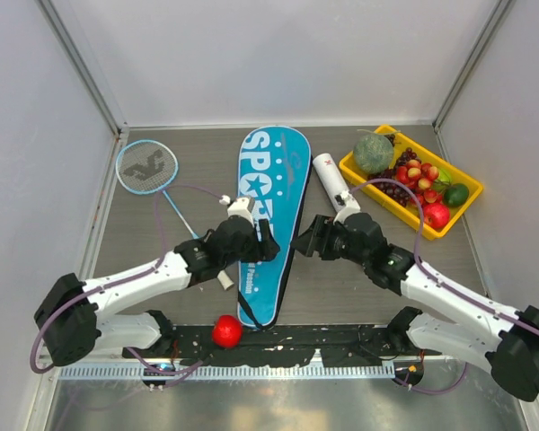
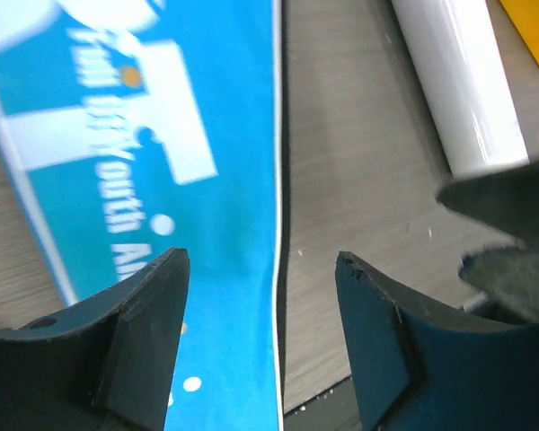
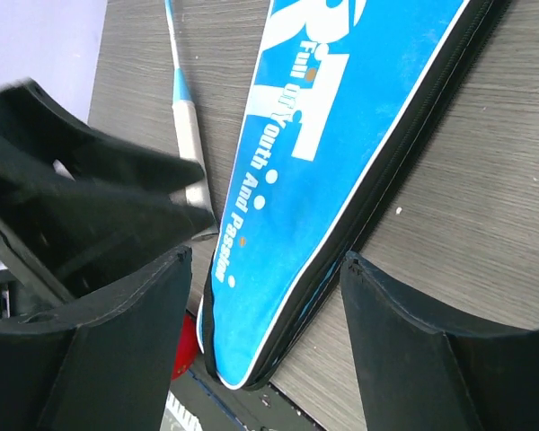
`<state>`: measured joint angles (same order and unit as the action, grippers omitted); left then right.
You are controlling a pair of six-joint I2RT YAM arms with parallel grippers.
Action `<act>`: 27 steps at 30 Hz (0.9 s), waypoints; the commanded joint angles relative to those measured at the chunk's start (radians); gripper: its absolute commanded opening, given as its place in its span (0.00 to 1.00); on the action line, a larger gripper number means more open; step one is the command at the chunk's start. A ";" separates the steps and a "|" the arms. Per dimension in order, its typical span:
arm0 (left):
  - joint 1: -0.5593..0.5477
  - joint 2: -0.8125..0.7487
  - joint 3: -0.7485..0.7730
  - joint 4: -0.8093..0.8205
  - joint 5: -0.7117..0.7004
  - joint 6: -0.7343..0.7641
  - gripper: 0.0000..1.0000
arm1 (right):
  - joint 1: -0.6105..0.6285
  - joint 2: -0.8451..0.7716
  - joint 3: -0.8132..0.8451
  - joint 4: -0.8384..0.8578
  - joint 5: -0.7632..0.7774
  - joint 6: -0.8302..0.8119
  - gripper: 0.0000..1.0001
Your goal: Pack up the badminton gear
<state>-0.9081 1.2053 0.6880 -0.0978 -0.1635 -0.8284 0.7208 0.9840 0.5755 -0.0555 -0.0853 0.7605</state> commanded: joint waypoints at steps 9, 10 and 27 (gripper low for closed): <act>0.259 -0.009 0.197 -0.600 -0.404 -0.198 0.61 | 0.005 -0.280 -0.020 -0.099 0.055 -0.064 0.71; 0.271 -0.003 0.185 -0.596 -0.392 -0.215 0.60 | 0.005 -0.289 -0.017 -0.116 0.055 -0.076 0.71; 0.342 0.235 0.099 -0.524 -0.289 -0.377 0.56 | 0.005 -0.450 -0.020 -0.182 0.079 -0.107 0.71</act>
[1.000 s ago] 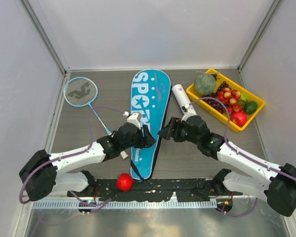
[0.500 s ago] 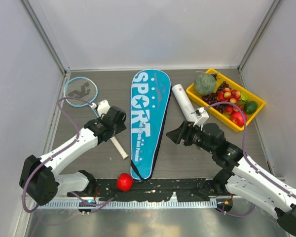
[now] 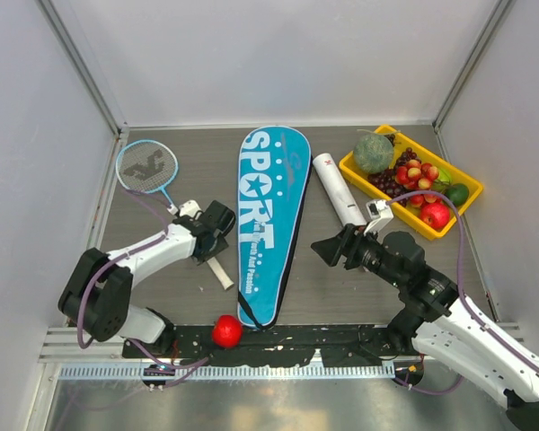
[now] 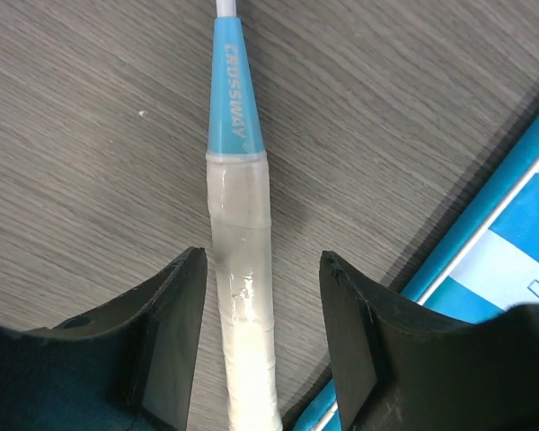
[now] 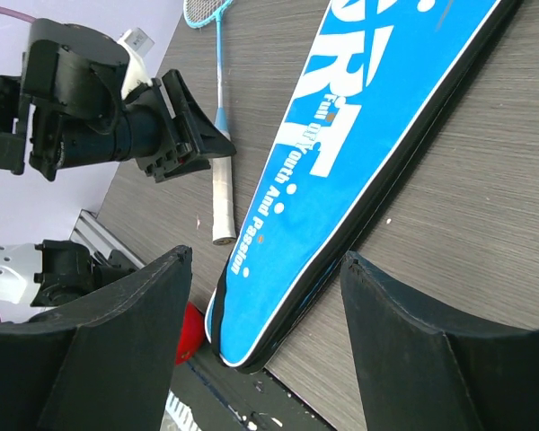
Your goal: Pack up the badminton gear
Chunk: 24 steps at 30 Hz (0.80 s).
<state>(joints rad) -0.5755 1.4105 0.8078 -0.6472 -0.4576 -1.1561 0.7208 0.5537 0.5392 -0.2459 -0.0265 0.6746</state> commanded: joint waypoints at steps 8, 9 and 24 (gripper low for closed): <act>0.022 0.085 -0.078 0.095 0.063 -0.074 0.48 | 0.005 -0.029 0.034 -0.001 0.019 -0.018 0.71; 0.022 0.088 -0.081 0.096 0.065 -0.076 0.46 | 0.005 -0.026 0.036 -0.001 0.020 -0.018 0.71; 0.020 -0.197 -0.076 0.079 0.020 0.145 0.00 | 0.005 0.235 0.074 0.174 0.017 0.141 0.76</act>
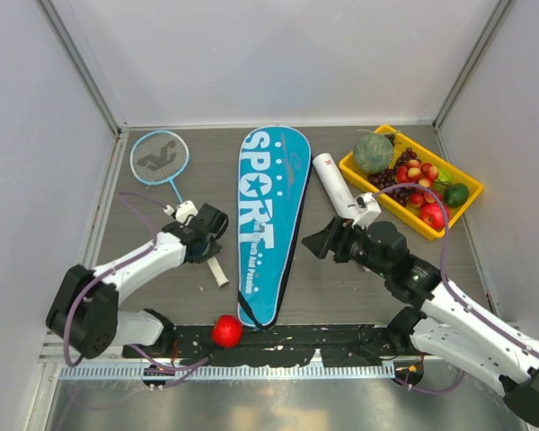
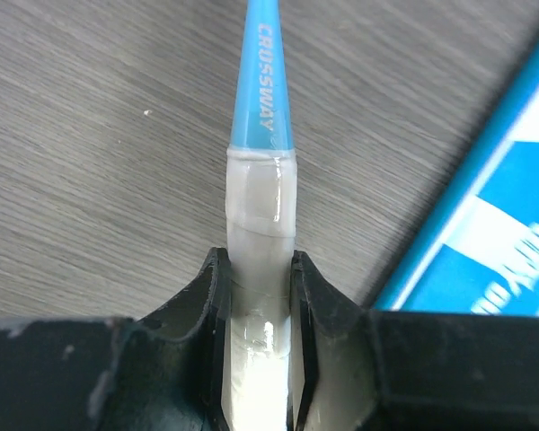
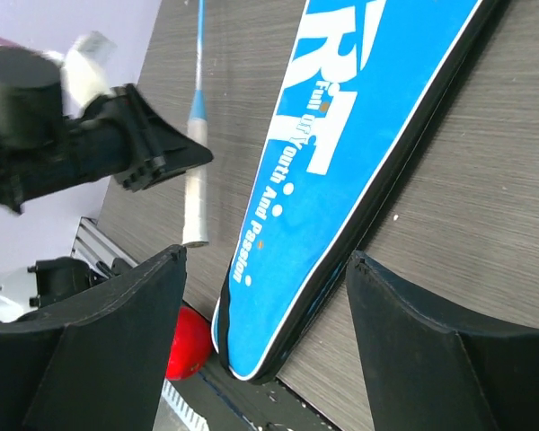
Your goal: Pack up the badminton gear
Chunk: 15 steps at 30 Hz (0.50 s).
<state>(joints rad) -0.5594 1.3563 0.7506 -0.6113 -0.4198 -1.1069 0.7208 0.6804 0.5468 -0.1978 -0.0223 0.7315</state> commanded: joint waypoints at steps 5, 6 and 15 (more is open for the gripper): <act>0.000 -0.273 -0.074 0.090 0.025 0.159 0.00 | 0.006 0.353 0.122 0.293 -0.030 0.176 0.78; -0.005 -0.299 -0.079 0.102 0.041 0.173 0.00 | 0.006 0.390 0.146 0.305 -0.034 0.195 0.78; -0.092 -0.419 -0.116 0.134 0.075 0.228 0.00 | 0.071 0.822 0.333 0.520 -0.106 0.230 0.78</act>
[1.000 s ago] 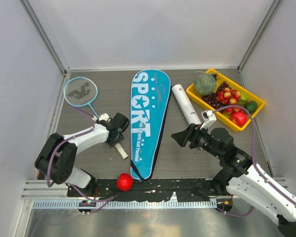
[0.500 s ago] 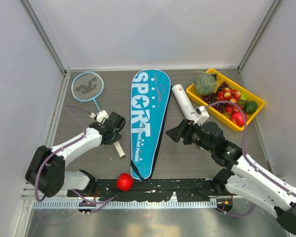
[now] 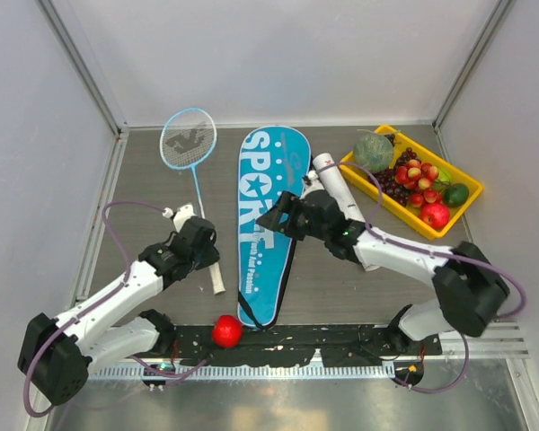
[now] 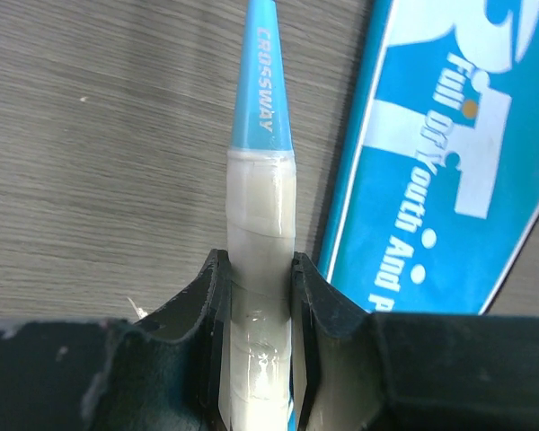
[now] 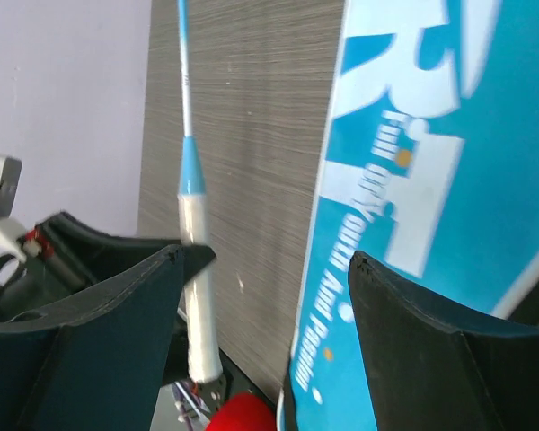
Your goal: Pack up the badminton gear
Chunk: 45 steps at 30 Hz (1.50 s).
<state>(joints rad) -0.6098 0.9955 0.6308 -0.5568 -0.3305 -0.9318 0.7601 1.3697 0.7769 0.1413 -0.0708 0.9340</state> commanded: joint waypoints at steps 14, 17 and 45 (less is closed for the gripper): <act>-0.133 -0.144 -0.043 0.145 0.019 0.099 0.00 | 0.081 0.446 0.292 0.369 -0.196 0.062 0.68; -0.134 -0.173 -0.072 0.198 0.057 0.106 0.00 | 0.079 0.486 0.300 0.382 -0.245 0.057 0.68; -0.176 -0.337 0.020 0.121 0.091 0.323 0.66 | -0.010 0.205 0.098 0.402 -0.366 0.019 0.05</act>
<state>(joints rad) -0.7918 0.7273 0.5766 -0.4118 -0.2020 -0.7280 0.8101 1.7317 0.9089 0.5343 -0.3798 1.0042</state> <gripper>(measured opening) 0.657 0.284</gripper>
